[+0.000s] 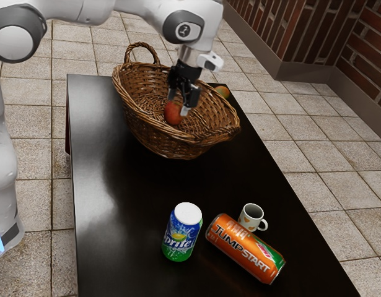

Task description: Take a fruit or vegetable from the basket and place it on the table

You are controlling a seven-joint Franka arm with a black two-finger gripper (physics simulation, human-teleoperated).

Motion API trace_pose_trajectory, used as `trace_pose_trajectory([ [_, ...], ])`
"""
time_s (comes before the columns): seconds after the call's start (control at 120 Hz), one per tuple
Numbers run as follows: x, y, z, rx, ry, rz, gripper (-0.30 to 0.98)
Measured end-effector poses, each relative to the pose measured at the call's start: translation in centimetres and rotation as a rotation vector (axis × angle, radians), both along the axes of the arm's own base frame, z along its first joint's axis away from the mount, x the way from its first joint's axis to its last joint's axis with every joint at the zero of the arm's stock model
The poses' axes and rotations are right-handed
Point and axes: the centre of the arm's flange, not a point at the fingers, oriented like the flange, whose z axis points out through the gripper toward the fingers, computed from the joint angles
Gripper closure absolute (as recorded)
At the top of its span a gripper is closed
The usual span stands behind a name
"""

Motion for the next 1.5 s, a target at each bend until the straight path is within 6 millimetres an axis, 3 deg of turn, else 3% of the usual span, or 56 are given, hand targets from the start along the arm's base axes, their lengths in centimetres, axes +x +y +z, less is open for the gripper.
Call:
trace_pose_trajectory([
  [0.433, -0.1, 0.4, -2.5, -0.039, 0.026, 0.012, 0.01],
  [0.767, -0.4, 0.9, -2.0, -0.032, 0.013, 0.023, 0.38],
  [0.908, -1.5, -1.4, 1.7, 0.0, -0.043, -0.004, 0.46],
  [1.233, -5.4, -11.0, 11.0, 0.093, -0.142, -0.126, 0.53],
  [1.383, -6.6, -14.9, 16.2, 0.15, -0.175, -0.169, 0.59],
  [1.5, -7.6, -15.8, 20.2, 0.186, -0.169, -0.145, 0.61],
])
